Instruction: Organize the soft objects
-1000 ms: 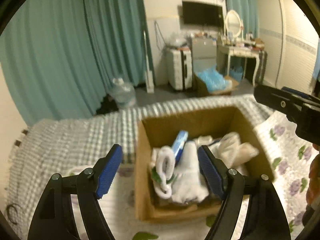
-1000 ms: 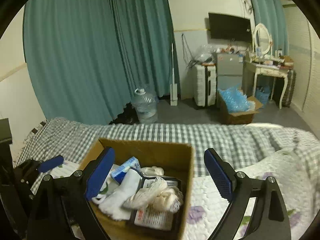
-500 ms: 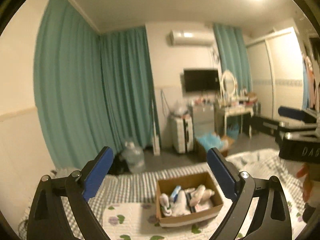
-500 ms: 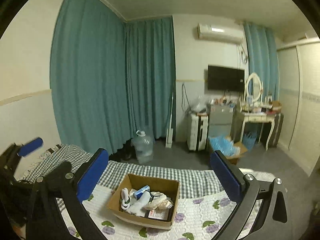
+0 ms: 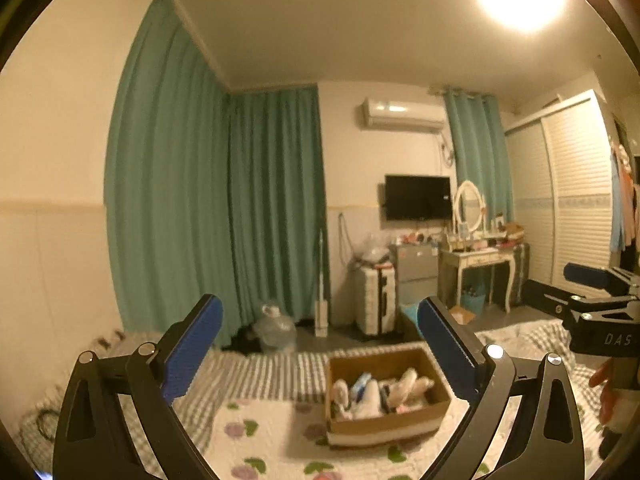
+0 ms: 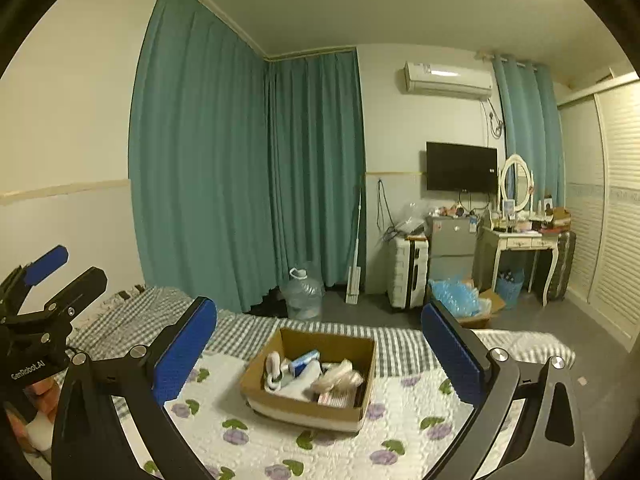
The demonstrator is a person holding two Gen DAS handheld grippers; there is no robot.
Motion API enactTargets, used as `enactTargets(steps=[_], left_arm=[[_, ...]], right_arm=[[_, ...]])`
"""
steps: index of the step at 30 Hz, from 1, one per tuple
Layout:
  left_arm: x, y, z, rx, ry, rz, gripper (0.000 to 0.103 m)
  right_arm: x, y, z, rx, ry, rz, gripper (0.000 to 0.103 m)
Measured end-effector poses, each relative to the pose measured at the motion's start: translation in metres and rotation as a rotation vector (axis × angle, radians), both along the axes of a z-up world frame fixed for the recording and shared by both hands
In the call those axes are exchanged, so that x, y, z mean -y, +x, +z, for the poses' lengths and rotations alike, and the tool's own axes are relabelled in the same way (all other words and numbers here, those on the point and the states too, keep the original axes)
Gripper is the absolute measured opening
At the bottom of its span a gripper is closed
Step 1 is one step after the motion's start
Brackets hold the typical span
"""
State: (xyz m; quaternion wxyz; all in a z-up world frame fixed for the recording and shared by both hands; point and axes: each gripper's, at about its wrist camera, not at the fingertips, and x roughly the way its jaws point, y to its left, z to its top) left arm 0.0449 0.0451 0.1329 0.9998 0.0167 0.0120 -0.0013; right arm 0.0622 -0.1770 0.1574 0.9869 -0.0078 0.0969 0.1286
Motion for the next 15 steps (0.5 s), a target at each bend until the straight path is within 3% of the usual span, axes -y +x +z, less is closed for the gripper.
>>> enactTargets(steps=[3,8,12,15], left_arm=[[-0.006,0.013,-0.025,-0.034,-0.022,0.016,0.100],[0.001,0.039,-0.085,-0.057,0.045,0.104,0.100],[0.002,0.061,-0.132,-0.157,0.041,0.072,0.100],[0.002,0.070,-0.153,-0.208,0.055,0.063,0.100]], right_arm=[[-0.006,0.009,-0.038,0.012,-0.016,-0.005,0.103],[-0.016,0.036,-0.105,-0.011,-0.031,-0.036,0.103],[-0.020,0.057,-0.160,-0.084,-0.081,-0.068,0.103],[-0.021,0.067,-0.185,-0.138,-0.083,-0.060,0.103]])
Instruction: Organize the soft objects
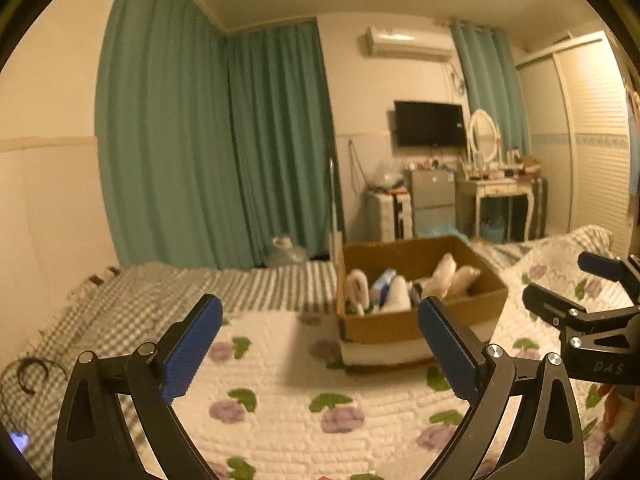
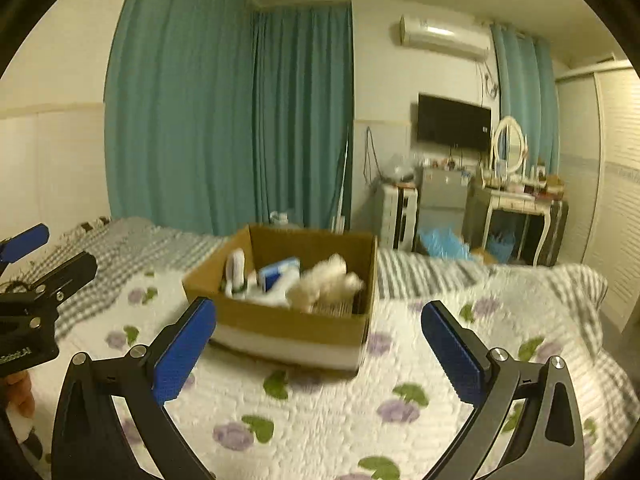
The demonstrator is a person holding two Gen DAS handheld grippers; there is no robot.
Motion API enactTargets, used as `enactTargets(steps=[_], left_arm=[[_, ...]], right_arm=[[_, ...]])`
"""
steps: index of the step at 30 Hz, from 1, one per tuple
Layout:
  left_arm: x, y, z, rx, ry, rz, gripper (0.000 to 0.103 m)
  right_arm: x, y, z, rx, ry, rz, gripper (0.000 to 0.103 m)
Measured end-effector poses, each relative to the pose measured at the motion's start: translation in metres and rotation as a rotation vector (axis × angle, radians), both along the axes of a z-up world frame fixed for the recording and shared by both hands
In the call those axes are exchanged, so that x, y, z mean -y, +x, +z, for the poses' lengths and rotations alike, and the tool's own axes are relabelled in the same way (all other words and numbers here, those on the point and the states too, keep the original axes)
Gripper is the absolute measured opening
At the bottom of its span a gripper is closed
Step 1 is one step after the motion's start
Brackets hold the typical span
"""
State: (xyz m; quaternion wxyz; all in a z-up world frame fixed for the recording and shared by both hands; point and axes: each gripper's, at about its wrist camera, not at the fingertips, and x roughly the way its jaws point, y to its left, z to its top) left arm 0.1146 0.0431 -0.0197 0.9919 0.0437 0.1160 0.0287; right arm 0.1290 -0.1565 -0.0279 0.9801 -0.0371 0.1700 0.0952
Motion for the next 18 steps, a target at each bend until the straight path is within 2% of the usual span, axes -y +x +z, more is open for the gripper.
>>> enactTargets(steps=[8,18], left_arm=[[-0.010,0.014,-0.022,-0.087,-0.068,-0.033,0.100],[-0.013,0.013,-0.026,-0.090,-0.073,-0.045,0.100]], right_arm=[[0.004,0.009,0.000,-0.010,0.031,-0.002,0.103],[0.005,0.012,-0.003,-0.021,0.045,-0.026,0.103]])
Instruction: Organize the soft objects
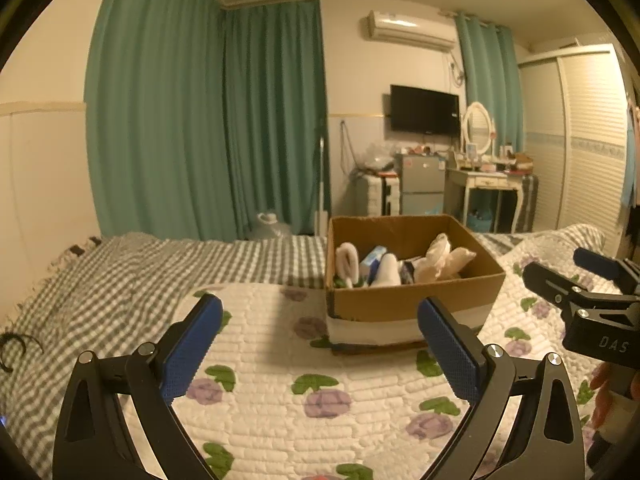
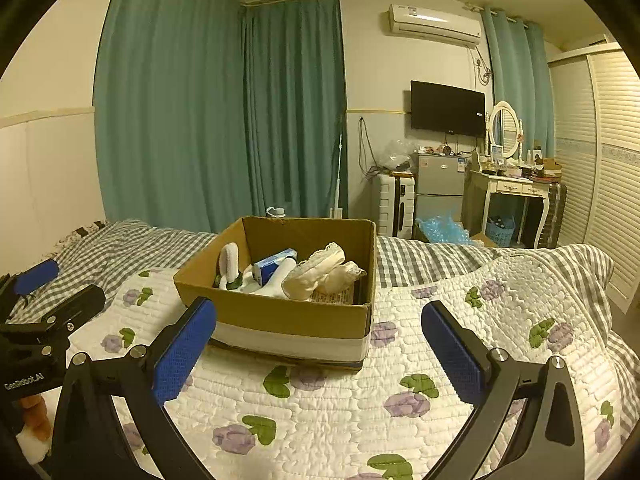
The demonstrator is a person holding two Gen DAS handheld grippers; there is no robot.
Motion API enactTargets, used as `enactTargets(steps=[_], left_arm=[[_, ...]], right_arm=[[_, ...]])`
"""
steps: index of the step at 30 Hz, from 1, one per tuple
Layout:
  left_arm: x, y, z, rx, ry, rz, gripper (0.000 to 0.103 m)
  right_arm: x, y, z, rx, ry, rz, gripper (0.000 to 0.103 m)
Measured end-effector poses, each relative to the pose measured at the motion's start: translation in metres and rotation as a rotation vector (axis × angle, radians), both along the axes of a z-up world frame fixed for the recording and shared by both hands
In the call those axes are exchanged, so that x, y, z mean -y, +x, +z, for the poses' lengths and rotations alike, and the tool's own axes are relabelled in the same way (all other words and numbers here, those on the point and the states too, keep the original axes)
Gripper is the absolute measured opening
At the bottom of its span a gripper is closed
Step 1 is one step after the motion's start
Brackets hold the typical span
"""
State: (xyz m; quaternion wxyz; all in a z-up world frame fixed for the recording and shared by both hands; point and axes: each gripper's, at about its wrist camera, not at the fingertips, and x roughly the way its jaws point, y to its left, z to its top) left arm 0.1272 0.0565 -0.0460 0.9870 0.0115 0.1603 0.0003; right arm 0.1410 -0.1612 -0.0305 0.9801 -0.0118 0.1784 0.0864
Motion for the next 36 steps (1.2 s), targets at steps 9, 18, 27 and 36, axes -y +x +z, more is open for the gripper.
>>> enactTargets(steps=[9,18,27,36], left_arm=[[0.0031,-0.0022,0.0019,0.003,0.001,-0.009,0.100],[0.0016,-0.0021,0.0031,0.003,-0.001,-0.006,0.100],[0.0021,-0.0020,0.0006,0.006,0.010,-0.008,0.100],[0.0019,-0.0008,-0.0011,-0.006,0.008,-0.002,0.100]], right_arm=[[0.0002,0.0001,-0.0018,0.000,0.004,-0.001,0.103],[-0.0036,0.0002,-0.0023,-0.001,-0.002,0.007,0.103],[-0.0057,0.0026,-0.0069,-0.010,0.001,0.006,0.103],[-0.0065,0.0025,-0.0077,-0.011,0.001,0.006,0.103]])
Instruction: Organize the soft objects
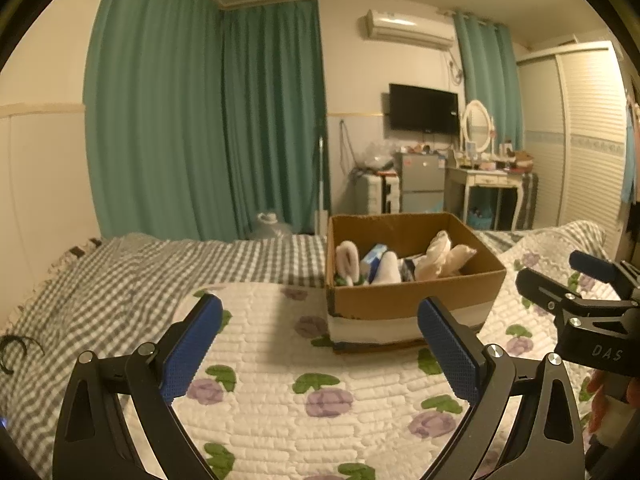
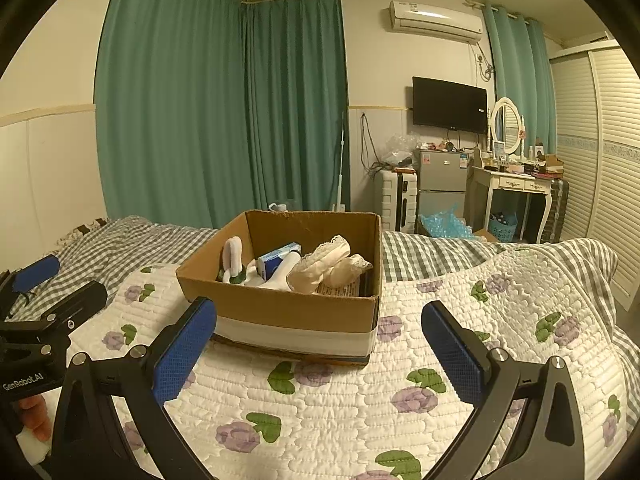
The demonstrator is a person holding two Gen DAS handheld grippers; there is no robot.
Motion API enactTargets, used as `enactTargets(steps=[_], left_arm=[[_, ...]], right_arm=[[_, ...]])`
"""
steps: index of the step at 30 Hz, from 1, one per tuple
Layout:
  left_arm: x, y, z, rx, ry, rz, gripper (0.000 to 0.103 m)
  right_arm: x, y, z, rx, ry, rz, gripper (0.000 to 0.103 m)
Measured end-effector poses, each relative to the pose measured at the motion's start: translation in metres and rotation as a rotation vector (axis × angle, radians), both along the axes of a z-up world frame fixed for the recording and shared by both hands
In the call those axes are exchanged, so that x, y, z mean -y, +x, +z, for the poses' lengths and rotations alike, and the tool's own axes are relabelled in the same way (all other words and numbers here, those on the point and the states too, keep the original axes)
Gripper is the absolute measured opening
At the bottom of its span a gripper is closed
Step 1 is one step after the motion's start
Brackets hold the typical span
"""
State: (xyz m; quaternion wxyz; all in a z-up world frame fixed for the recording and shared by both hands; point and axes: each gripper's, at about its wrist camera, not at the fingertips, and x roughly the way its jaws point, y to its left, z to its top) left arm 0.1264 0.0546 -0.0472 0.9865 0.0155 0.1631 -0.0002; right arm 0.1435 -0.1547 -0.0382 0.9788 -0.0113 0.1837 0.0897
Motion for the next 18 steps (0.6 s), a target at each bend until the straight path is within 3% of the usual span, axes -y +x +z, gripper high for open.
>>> enactTargets(steps=[18], left_arm=[[0.0024,-0.0018,0.0007,0.007,0.006,0.003,0.100]], right_arm=[[-0.0002,0.0004,-0.0018,-0.002,0.000,-0.001,0.103]])
